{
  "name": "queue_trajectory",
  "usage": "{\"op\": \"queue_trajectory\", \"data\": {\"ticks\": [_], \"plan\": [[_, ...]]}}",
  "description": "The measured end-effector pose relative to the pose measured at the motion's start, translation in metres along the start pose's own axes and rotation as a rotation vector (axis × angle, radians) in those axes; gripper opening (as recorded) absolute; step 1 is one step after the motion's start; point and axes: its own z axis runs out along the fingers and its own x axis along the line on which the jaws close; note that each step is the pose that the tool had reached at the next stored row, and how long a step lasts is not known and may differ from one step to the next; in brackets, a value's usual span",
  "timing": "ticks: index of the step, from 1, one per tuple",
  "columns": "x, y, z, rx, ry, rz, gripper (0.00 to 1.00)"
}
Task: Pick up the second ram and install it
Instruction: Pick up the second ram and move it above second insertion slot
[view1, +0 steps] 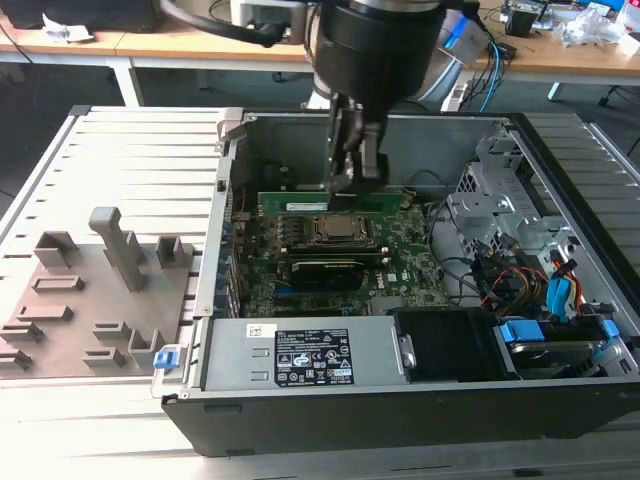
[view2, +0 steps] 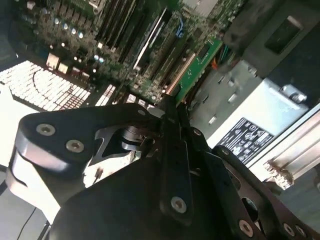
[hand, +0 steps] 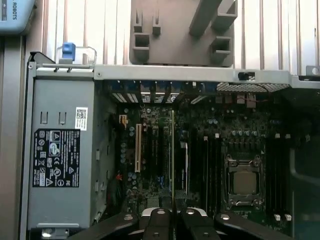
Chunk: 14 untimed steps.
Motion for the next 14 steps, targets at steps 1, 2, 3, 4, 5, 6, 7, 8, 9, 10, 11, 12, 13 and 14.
{"op": "queue_trajectory", "data": {"ticks": [1, 2, 3, 4, 5, 6, 7, 8, 9, 10, 11, 12, 13, 14], "plan": [[-0.0002, -0.0069, -0.0004, -0.0011, 0.0, 0.0, 0.14], [-0.0003, -0.0098, -0.0006, -0.0016, 0.0, 0.0, 0.14], [-0.0004, -0.0116, -0.0007, -0.0019, 0.0, 0.0, 0.14], [-0.0008, -0.0196, -0.0012, -0.0034, 0.0, 0.0, 0.14], [-0.0011, -0.0255, -0.0015, -0.0046, 0.0, 0.0, 0.14], [-0.0013, -0.0287, -0.0018, -0.0053, 0.0, 0.0, 0.14], [-0.0015, -0.032, -0.0019, -0.006, 0.0, 0.0, 0.14], [-0.0018, -0.0381, -0.0023, -0.0073, -0.0001, 0.0, 0.14], [-0.0022, -0.0418, -0.0025, -0.0081, -0.0001, 0.0, 0.14], [-0.0035, -0.0518, -0.0029, -0.0106, -0.0001, 0.0, 0.14], [-0.0046, -0.0556, -0.0028, -0.0118, -0.0016, 0.0, 0.14], [-0.0067, -0.0574, -0.0026, -0.012, -0.0042, 0.0, 0.14], [-0.009, -0.0583, -0.0023, -0.0122, -0.0067, 0.0, 0.14], [-0.0108, -0.059, -0.002, -0.0121, -0.015, -0.001, 0.14]]}}
